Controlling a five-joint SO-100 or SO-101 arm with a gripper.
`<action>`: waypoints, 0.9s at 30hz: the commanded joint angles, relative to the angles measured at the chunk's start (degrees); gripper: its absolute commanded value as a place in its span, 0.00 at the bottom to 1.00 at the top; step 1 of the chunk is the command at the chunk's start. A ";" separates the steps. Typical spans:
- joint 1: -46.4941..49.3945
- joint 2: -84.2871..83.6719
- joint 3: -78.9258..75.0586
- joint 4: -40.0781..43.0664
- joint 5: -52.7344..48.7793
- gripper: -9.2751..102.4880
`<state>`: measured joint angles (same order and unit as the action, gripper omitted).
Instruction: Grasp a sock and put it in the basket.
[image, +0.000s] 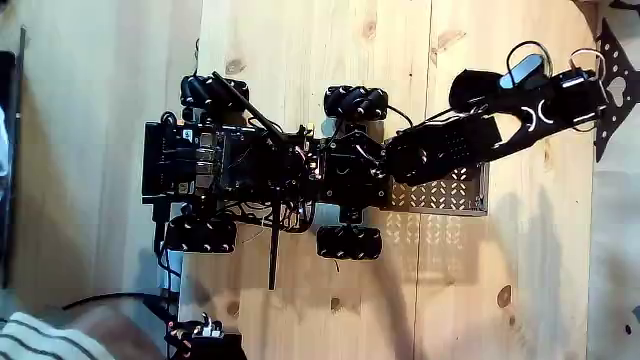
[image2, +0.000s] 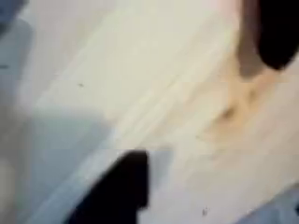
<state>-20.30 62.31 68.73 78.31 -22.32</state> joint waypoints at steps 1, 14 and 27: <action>-1.14 -0.79 -1.49 -2.37 -0.70 0.34; -0.18 -20.30 -1.41 -15.21 -14.15 0.34; -2.20 -34.01 -2.11 -23.99 -25.49 0.34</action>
<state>-22.68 28.56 68.47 55.20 -46.32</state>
